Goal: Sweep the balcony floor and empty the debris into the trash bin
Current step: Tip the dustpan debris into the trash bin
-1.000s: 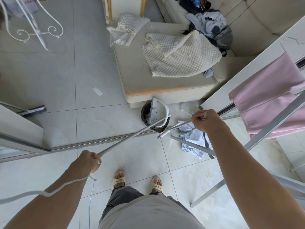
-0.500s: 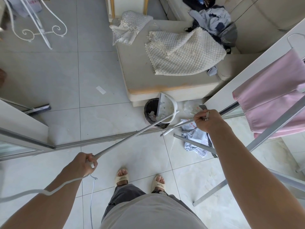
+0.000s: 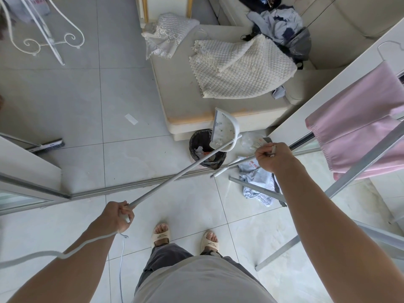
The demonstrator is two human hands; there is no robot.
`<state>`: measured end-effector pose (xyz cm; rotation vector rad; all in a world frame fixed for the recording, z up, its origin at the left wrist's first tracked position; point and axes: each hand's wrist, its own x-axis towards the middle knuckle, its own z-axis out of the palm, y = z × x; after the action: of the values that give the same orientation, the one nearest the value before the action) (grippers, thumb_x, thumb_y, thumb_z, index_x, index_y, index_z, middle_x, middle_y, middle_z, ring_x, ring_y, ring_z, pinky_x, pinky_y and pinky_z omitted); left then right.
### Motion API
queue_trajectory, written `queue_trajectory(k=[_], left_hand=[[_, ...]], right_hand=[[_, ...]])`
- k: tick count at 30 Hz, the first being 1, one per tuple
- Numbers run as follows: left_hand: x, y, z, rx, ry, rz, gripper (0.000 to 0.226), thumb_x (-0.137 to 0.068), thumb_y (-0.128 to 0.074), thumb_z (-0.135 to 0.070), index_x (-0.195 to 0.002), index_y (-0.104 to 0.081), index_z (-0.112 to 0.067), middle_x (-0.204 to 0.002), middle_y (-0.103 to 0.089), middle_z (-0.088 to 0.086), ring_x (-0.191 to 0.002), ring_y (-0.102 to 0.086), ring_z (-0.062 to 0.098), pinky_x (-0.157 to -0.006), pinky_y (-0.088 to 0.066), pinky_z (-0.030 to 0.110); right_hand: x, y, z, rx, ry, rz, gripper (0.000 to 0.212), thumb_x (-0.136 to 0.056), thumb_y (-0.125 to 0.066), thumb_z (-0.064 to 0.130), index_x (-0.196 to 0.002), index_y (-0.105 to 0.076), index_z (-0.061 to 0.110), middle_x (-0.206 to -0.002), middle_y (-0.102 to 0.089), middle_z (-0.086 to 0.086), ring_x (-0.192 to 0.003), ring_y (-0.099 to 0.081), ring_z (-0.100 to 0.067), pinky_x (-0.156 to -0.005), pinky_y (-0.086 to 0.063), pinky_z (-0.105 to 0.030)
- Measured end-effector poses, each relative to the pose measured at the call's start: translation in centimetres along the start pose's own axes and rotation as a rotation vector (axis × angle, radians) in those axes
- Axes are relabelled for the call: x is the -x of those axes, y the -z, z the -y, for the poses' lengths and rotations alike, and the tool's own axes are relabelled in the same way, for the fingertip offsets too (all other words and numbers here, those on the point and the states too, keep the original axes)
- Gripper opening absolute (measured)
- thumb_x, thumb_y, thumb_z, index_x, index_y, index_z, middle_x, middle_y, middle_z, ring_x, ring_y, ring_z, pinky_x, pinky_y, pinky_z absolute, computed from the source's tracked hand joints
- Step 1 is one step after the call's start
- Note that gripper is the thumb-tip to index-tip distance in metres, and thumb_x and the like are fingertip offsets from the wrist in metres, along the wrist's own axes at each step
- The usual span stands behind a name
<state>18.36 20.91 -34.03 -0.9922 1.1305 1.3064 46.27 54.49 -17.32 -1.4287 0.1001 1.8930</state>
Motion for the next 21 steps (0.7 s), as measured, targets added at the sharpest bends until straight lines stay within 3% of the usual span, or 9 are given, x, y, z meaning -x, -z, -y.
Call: queue_trajectory(k=[4, 10, 13, 17, 21], left_hand=[[-0.1, 0.3, 0.1, -0.001, 0.007, -0.004, 0.028, -0.098, -0.041, -0.008, -0.071, -0.040, -0.013, -0.037, -0.037, -0.001, -0.024, -0.031, 0.007, -0.029, -0.030, 0.010], [-0.3, 0.8, 0.2, -0.010, 0.033, 0.031, 0.028, -0.098, -0.042, -0.010, -0.071, -0.040, -0.013, -0.039, -0.037, -0.001, -0.024, -0.033, 0.006, -0.030, -0.029, 0.010], [-0.4, 0.9, 0.5, -0.024, 0.039, 0.033, 0.028, -0.099, -0.042, -0.010, -0.071, -0.040, -0.012, -0.040, -0.038, -0.001, -0.025, -0.033, 0.006, -0.030, -0.029, 0.010], [-0.7, 0.9, 0.9, -0.050, 0.053, 0.026, 0.028, -0.100, -0.043, -0.011, -0.072, -0.041, -0.013, -0.041, -0.040, -0.002, -0.025, -0.035, 0.005, -0.030, -0.030, 0.010], [-1.2, 1.2, 1.1, -0.014, 0.083, 0.069, 0.028, -0.100, -0.043, -0.014, -0.073, -0.040, -0.014, -0.045, -0.040, -0.004, -0.027, -0.036, 0.004, -0.029, -0.029, 0.011]], right_hand=[[-0.2, 0.1, 0.2, 0.026, 0.000, -0.007, 0.026, -0.088, -0.035, 0.003, -0.066, -0.042, 0.014, -0.058, -0.037, 0.005, -0.031, -0.038, -0.007, -0.032, -0.030, -0.014], [0.9, -0.8, 0.3, 0.040, 0.013, -0.036, 0.024, -0.088, -0.036, 0.002, -0.066, -0.040, 0.012, -0.049, -0.038, 0.003, -0.032, -0.037, -0.007, -0.033, -0.029, -0.013], [2.4, -2.0, -0.2, 0.033, 0.031, -0.050, 0.022, -0.074, -0.031, -0.006, -0.065, -0.039, 0.012, -0.039, -0.038, 0.000, -0.032, -0.039, -0.007, -0.035, -0.029, -0.013], [3.2, -2.4, -0.5, 0.056, 0.028, -0.006, 0.022, -0.066, -0.033, -0.007, -0.073, -0.043, 0.011, -0.043, -0.040, -0.001, -0.033, -0.040, -0.006, -0.033, -0.029, -0.014], [3.9, -1.9, -0.2, 0.015, 0.040, -0.002, 0.022, -0.059, -0.033, -0.008, -0.065, -0.037, 0.013, -0.039, -0.036, -0.001, -0.029, -0.034, -0.007, -0.034, -0.029, -0.012]])
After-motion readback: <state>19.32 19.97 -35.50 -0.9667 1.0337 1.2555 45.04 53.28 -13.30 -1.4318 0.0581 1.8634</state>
